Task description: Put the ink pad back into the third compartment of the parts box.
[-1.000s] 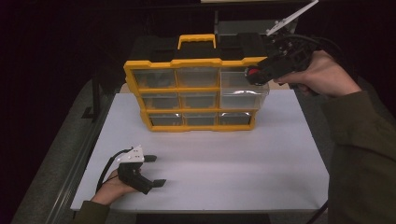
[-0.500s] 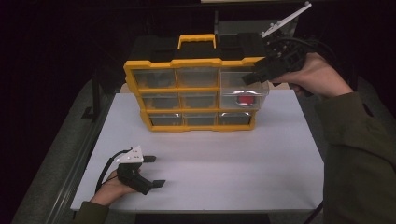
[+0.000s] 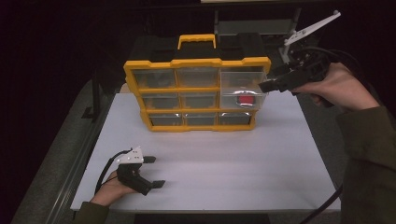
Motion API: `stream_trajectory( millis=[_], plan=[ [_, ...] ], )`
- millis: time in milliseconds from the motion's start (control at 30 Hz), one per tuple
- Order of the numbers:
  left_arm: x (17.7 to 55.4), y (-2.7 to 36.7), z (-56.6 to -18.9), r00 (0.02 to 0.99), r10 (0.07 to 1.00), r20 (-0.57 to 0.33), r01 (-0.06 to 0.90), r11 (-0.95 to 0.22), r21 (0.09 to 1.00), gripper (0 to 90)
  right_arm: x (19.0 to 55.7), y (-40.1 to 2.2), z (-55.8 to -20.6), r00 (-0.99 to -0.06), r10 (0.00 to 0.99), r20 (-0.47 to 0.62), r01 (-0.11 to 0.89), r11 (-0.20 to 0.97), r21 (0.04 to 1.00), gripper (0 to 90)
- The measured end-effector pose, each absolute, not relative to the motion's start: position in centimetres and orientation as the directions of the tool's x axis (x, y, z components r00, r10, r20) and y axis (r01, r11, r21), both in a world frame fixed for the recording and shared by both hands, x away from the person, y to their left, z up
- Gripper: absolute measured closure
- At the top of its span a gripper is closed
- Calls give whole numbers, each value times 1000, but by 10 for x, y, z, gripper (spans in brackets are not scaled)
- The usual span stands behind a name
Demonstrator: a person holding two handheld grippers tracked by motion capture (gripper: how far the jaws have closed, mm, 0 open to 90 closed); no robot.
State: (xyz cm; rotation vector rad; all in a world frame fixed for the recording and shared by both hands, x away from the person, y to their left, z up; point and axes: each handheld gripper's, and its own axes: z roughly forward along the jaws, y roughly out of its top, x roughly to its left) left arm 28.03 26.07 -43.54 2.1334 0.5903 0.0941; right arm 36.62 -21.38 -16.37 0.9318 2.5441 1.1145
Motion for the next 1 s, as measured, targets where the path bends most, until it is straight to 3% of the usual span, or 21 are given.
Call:
stream_trajectory(
  millis=[1000],
  plan=[
    [280, 261, -436, 884, 443, -148, 377, -491, 785, 0, 340, -208, -260, -775, 629, 61, 470, 509, 721, 95]
  ],
)
